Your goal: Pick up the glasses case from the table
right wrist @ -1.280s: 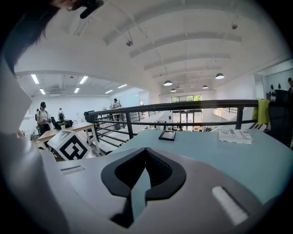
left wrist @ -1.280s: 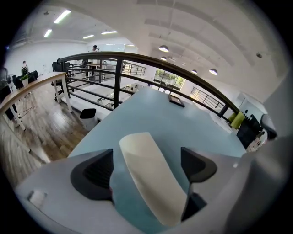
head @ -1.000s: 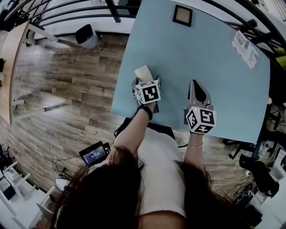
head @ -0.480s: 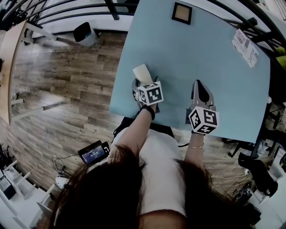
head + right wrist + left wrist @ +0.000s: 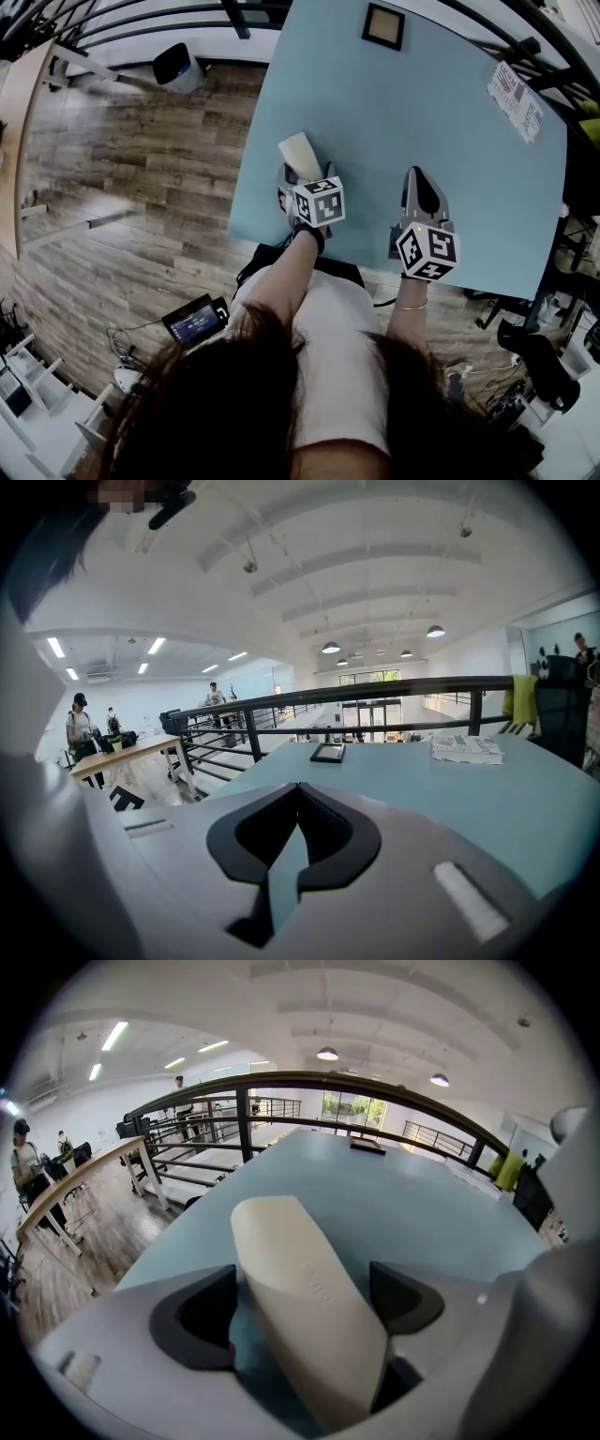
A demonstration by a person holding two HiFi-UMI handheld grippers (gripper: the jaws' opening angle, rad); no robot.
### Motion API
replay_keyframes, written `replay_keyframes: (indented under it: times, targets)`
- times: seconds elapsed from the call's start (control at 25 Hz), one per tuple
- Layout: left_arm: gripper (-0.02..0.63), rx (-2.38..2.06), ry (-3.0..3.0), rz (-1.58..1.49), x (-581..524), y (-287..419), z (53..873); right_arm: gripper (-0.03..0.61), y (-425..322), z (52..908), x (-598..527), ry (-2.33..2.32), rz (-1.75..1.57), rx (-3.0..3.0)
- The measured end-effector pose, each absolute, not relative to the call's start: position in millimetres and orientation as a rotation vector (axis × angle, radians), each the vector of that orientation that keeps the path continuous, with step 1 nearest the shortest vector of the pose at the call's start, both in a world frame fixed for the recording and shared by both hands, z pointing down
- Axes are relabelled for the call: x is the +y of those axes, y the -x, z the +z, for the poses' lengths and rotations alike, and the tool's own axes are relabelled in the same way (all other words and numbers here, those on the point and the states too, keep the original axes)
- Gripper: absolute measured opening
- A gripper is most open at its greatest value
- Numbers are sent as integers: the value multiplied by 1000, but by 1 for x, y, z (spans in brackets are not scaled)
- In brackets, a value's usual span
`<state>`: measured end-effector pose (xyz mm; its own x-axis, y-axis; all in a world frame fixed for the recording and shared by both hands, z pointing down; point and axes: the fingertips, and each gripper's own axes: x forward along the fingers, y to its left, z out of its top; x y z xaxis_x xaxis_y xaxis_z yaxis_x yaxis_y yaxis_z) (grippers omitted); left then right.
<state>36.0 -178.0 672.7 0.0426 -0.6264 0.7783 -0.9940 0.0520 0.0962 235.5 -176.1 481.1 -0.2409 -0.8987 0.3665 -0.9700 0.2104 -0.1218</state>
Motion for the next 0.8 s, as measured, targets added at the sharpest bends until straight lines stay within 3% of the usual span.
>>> replay_keyframes:
  times: [0.12,0.4,0.8]
  targets:
    - [481,-1667,-1647,690,-178,-33,672,3,-235,481,-175,-1789,483,-2261]
    - [379,-1671,-1643,678,-175,-22,670,3,-236,482,-172,-1803,492,-2251]
    - [368,-1592,-1786,749,-176,-22,669,3,-235,489,-172,-1817,515,-2244]
